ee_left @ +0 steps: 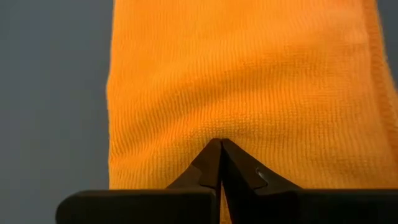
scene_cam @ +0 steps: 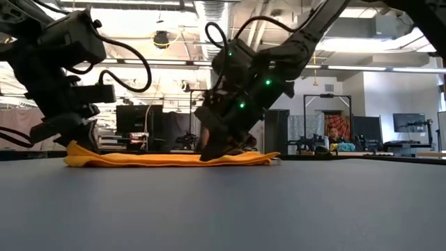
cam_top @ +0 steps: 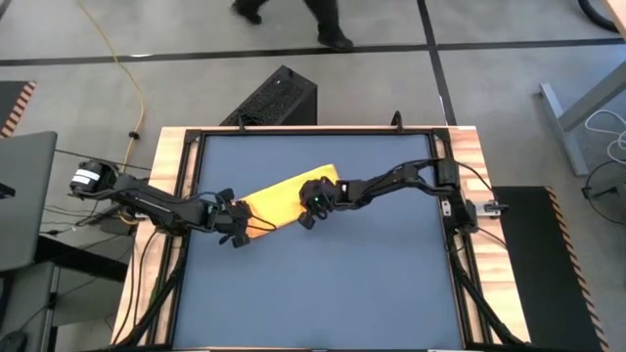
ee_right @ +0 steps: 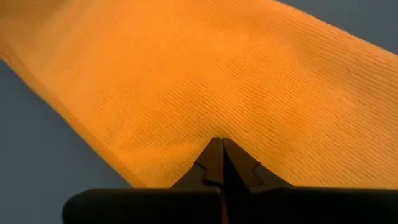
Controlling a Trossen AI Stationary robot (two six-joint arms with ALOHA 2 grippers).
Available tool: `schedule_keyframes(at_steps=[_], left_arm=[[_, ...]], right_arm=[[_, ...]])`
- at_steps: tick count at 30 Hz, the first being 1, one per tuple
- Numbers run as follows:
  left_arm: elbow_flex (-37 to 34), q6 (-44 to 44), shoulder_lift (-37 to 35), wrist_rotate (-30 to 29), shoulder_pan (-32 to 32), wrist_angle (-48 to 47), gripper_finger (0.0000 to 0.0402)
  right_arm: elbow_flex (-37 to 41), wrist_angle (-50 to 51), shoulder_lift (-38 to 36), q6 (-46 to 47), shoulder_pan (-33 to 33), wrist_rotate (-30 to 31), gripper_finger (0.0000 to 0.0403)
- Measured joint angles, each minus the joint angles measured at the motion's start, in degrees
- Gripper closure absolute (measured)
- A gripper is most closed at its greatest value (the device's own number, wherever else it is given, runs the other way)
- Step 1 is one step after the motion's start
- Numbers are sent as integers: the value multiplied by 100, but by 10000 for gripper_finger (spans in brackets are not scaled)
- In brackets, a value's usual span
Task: Roll towel
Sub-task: Fold the yellow microfiber cloth
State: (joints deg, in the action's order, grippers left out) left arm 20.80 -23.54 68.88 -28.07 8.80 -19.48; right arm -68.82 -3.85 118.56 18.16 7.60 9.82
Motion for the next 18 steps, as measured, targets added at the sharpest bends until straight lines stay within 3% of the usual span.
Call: schedule_keyframes(at_steps=[7, 14, 18], left_arm=[[354, 337, -618, -634, 128, -488, 401], [326, 647, -1256, -374, 122, -574, 401], [68, 956, -1240, -136, 79, 153, 401]], right_arm=[[-3, 46, -12, -41, 477, -85, 385], [46, 187, -555, -80, 524, -210, 385], [15, -144, -828, 3, 116, -226, 385]])
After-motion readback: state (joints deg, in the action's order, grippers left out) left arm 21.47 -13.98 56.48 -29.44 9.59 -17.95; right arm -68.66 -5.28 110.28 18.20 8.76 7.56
